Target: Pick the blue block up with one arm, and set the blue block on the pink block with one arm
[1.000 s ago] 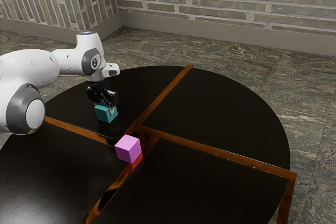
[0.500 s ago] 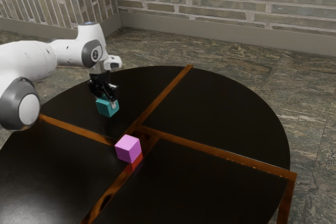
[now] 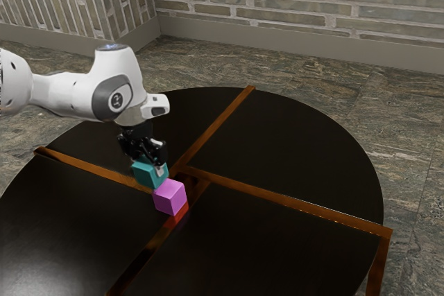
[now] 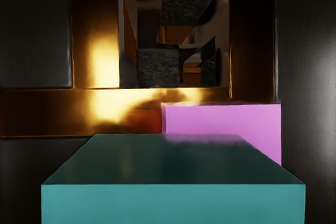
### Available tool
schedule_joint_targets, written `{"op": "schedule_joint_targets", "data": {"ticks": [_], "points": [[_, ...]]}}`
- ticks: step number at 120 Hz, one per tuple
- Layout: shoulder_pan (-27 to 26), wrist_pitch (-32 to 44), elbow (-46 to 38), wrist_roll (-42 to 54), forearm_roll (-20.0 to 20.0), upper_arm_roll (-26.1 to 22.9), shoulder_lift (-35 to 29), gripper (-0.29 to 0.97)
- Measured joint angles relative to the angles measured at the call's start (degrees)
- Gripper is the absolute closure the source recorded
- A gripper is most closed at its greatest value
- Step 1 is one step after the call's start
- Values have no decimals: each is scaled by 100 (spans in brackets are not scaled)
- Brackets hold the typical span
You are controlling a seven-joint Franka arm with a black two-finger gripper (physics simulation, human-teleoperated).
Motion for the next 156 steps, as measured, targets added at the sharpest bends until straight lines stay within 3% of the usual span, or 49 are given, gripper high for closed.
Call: {"op": "schedule_joint_targets", "data": {"ticks": [26, 76, 156], "points": [[-65, 363, 127, -586, 12, -20, 93, 31], [-191, 387, -49, -1653, 3, -48, 119, 30], [-196, 82, 51, -1035, 15, -111, 224, 31]]}}
